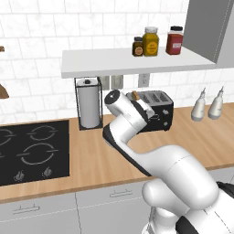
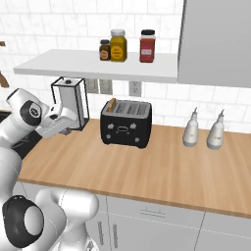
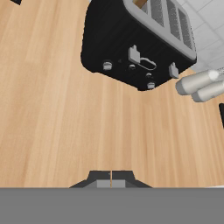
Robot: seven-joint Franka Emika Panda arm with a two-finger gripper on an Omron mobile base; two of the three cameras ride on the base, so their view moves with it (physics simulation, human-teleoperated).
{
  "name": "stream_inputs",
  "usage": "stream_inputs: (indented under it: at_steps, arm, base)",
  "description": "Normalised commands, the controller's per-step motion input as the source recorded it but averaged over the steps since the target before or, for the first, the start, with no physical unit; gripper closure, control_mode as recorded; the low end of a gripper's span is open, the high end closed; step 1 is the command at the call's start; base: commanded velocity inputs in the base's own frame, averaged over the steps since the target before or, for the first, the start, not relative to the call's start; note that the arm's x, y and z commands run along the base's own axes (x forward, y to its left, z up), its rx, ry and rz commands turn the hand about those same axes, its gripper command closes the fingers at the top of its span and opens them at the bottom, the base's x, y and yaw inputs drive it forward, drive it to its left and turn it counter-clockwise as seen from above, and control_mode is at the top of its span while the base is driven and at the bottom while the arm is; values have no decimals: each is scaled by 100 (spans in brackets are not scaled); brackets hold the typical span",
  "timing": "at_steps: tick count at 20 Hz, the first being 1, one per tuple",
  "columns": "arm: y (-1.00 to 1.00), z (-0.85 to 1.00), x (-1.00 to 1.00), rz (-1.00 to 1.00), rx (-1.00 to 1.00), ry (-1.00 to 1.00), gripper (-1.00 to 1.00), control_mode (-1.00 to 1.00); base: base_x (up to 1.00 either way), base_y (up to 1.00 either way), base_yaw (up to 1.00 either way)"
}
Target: Start the toaster. Once the lever pops up, take the bread to the plate on the dining counter.
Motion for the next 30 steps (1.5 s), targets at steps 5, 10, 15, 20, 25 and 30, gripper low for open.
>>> stream_inputs:
  at_steps: [5,10,15,20,25,30]
  arm:
    - [0,0,0,0,0,0,100,-100]
    - [0,0,0,0,0,0,100,-100]
    - [0,0,0,0,0,0,100,-100]
    - [0,0,0,0,0,0,100,-100]
    - [0,0,0,0,0,0,100,-100]
    - [0,0,0,0,0,0,100,-100]
  base:
    - [0,0,0]
    - [0,0,0]
    - [0,0,0]
    - [0,0,0]
    - [0,0,0]
    - [0,0,0]
